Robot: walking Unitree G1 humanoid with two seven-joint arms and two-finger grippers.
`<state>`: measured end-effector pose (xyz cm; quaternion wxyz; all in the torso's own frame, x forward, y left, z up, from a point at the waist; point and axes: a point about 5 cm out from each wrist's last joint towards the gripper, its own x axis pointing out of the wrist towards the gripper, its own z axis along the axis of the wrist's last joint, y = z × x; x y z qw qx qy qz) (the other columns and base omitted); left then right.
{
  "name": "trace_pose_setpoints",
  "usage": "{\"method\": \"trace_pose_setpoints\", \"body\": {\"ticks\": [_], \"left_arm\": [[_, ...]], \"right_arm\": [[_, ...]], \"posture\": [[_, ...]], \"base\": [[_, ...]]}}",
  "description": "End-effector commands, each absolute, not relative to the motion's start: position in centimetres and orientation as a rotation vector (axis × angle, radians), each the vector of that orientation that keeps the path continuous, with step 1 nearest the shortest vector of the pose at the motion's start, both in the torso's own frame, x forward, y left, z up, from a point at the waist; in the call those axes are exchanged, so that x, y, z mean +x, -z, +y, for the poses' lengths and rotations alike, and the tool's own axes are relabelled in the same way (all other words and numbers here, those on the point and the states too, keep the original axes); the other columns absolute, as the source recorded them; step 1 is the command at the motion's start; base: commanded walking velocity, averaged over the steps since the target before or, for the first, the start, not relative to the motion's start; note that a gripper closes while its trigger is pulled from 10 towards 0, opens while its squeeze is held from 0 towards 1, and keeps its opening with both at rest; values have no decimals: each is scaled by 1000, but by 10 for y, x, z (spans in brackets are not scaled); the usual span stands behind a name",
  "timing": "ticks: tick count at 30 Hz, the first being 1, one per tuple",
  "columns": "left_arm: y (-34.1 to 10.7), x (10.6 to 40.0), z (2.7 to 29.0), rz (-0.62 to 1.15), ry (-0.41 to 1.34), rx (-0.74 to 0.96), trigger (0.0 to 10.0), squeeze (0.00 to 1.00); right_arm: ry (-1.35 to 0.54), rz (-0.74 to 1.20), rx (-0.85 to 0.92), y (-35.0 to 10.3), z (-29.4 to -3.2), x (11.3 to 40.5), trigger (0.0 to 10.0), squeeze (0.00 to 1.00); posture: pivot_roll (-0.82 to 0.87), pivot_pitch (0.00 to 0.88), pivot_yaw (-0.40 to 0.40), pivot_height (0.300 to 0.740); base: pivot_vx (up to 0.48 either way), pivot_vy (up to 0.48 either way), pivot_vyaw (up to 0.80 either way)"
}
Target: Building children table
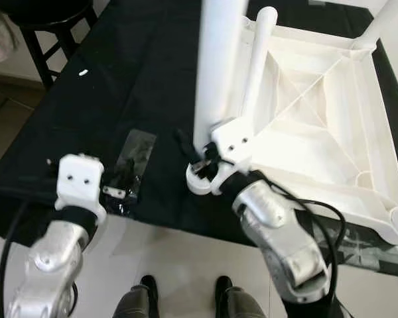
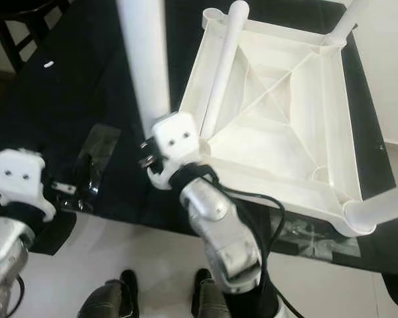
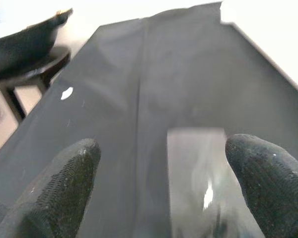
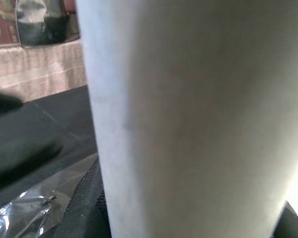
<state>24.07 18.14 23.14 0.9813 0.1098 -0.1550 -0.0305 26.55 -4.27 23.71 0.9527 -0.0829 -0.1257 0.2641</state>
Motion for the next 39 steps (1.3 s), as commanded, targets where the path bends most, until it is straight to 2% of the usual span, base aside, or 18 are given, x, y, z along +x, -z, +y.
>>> {"method": "trace_pose_setpoints", "body": {"ticks": [1, 4, 5, 10, 13, 14, 15, 20, 21, 22, 23, 28, 34, 35, 39], "left_arm": [[-232, 242, 186, -301, 72, 222, 10000, 0], [-249, 249, 188, -347, 120, 174, 10000, 0], [-267, 256, 186, -396, 204, 107, 10000, 0], [-297, 260, 182, -459, 393, 31, 10000, 0], [-303, 259, 180, -468, 458, 29, 10000, 0], [-318, 256, 176, -483, 604, 35, 10000, 0], [-325, 255, 174, -491, 674, 45, 10000, 0], [-339, 256, 168, -483, 824, 100, 10000, 0], [-343, 261, 167, -479, 848, 99, 10000, 945], [-343, 261, 167, -479, 848, 99, 10000, 945], [-347, 264, 165, -474, 879, 98, 10000, 1000], [-366, 271, 148, -491, 1046, 85, 10000, 1000], [-373, 278, 134, -484, 1108, 82, 10000, 1000], [-374, 280, 131, -484, 1107, 73, 10000, 0], [-377, 283, 121, -475, 1162, 21, 10000, 0]], "right_arm": [[-416, -18, -238, -193, -57, 276, 10000, 0], [-373, -22, -230, -194, -58, 279, 10000, 0], [-361, -24, -214, -194, -56, 281, 10000, 0], [-344, -67, -174, -198, -55, 283, 10000, 0], [-342, -87, -164, -201, -55, 284, 10000, 0], [-343, -118, -142, -206, -54, 287, 10000, 0], [-339, -128, -136, -208, -55, 290, 10000, 0], [-334, -147, -127, -211, -55, 295, 10000, 0], [-342, -156, -125, -212, -54, 296, 10000, 0], [-342, -156, -125, -212, -54, 296, 10000, 0], [-357, -169, -124, -213, -52, 297, 10000, 0], [-431, -243, -144, -220, -43, 297, 10000, 0], [-476, -296, -157, -226, -38, 300, 10000, 0], [-482, -310, -162, -229, -37, 301, 10000, 0], [-495, -330, -165, -232, -34, 303, 10000, 0]], "posture": [[-20, 304, -31, 740], [-18, 287, -27, 740], [-20, 274, -23, 740], [-19, 252, -16, 740], [-19, 246, -12, 740], [-13, 228, -8, 740], [-10, 220, -7, 740], [-2, 196, -6, 740], [0, 189, -3, 740], [0, 189, -3, 740], [-1, 187, -2, 740], [-3, 168, 11, 740], [-2, 163, 22, 740], [-2, 162, 23, 740], [-4, 162, 25, 740]], "base": [[0, 0, 0], [0, 0, 0], [0, 0, 0], [0, 0, 0], [0, 0, 0], [0, 0, 0], [0, 0, 0], [0, 0, 0], [0, 0, 0], [0, 0, 0], [0, 0, 0], [0, 0, 0], [0, 0, 0], [0, 0, 0], [0, 0, 0]]}}
